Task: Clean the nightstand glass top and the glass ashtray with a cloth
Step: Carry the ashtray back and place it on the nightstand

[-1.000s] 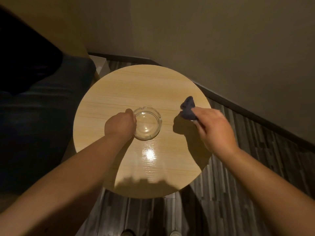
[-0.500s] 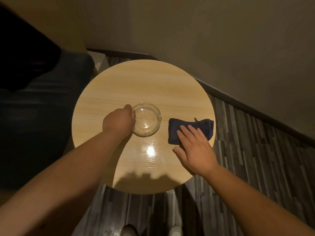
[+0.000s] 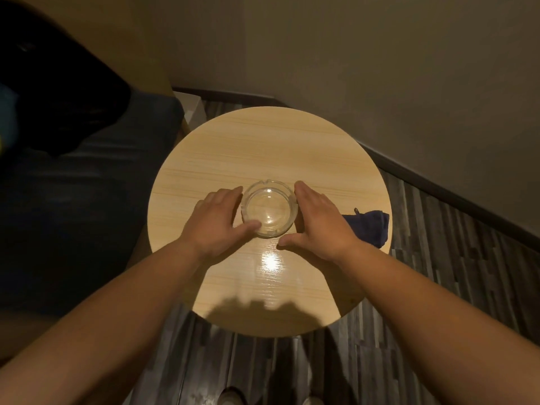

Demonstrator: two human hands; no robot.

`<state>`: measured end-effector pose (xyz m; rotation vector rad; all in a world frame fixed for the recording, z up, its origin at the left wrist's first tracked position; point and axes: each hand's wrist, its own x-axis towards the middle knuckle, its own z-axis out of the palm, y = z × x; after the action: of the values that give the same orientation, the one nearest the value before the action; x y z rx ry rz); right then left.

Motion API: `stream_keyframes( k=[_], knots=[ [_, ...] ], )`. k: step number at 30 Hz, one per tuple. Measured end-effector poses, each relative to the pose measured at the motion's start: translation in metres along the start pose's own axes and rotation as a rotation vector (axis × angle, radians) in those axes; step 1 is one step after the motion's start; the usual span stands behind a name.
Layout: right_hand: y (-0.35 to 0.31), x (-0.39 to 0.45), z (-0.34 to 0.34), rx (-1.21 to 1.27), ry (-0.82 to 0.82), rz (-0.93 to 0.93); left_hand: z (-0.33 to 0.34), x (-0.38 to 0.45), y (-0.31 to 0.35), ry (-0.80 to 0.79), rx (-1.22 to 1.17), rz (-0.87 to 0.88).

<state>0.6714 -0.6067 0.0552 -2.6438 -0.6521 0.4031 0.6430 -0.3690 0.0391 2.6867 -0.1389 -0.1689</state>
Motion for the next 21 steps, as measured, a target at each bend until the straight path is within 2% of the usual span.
stream_keyframes(
  k=[6,15,21],
  knots=[
    [0.012,0.021,0.01,0.019,-0.072,0.05,0.014,0.0,-0.005,-0.016,0.038,0.043],
    [0.02,0.027,0.02,0.047,0.038,-0.001,0.019,0.011,-0.006,0.032,-0.012,0.055],
    [0.018,0.026,0.018,0.069,0.008,0.034,0.016,0.01,-0.002,0.039,-0.032,0.066]
  ],
)
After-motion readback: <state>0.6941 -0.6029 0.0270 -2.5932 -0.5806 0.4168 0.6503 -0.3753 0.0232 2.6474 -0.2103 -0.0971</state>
